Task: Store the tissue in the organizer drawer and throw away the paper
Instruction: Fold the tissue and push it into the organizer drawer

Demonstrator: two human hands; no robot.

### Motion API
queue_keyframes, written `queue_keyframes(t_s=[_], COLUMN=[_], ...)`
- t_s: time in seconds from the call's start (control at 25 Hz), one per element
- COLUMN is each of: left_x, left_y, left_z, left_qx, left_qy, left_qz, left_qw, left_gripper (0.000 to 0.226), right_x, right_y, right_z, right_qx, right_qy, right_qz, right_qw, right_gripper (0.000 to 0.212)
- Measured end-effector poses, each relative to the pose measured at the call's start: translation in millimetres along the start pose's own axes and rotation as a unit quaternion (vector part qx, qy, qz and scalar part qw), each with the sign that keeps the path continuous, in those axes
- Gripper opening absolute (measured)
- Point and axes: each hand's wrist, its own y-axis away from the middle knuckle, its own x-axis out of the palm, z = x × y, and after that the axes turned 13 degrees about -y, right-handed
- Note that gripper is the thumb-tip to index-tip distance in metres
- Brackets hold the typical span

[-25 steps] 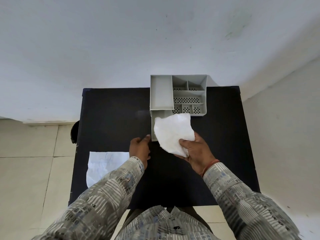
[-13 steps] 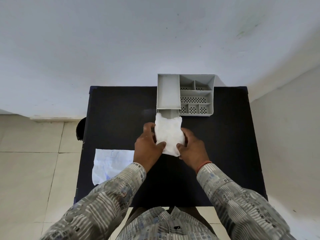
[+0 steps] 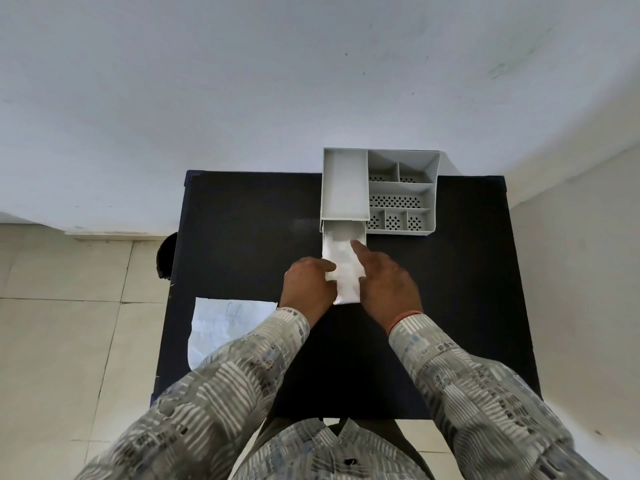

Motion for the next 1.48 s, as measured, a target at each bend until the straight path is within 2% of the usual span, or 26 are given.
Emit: queue_keyframes(t_s=[0.08, 0.2, 0.4, 0.64, 0.88, 1.0, 1.16, 1.24, 1.36, 1.48], left_x=[2, 7, 11, 9, 12, 22, 23, 19, 19, 23], left_y=[-8, -14, -24, -41, -49, -53, -57, -61, -70, -77], left_z=[2, 0, -8, -17, -20, -12, -6, -4, -2, -4], left_qx=[-0.014, -0.012, 0.009, 0.055, 0.091, 0.094, 0.067, 0.049, 0.039, 0.036], left_qy=[0.003, -0.013, -0.049, -0.176, -0.284, -0.301, -0.280, -0.270, -0.260, -0.233], left_qz=[0.014, 0.021, 0.005, -0.012, -0.009, -0.028, -0.036, -0.005, 0.040, 0.060], left_qw=[1.000, 1.000, 0.999, 0.983, 0.955, 0.949, 0.957, 0.961, 0.964, 0.970], left_gripper=[0.039, 0.038, 0.027, 0.015, 0.022, 0.023, 0.027, 0.036, 0.057, 0.063], right_x=[2, 4, 6, 8, 22, 30, 31, 31, 29, 25], right_y=[-5, -12, -27, -45, -58, -56, -47, -48, -59, -71], right_z=[-4, -10, -13, -10, -15, -22, -17, -17, -17, -12], right_qx=[0.009, 0.030, 0.029, 0.008, -0.061, -0.070, -0.011, 0.032, 0.090, 0.131], right_qy=[0.034, 0.005, -0.019, 0.048, 0.170, 0.203, 0.185, 0.185, 0.171, 0.128], right_qz=[0.028, 0.035, -0.004, -0.025, -0.032, -0.032, -0.027, 0.005, 0.074, 0.139], right_qw=[0.999, 0.999, 0.999, 0.999, 0.983, 0.976, 0.982, 0.982, 0.978, 0.973], right_gripper=[0.061, 0.044, 0.040, 0.034, 0.017, 0.026, 0.058, 0.068, 0.073, 0.076])
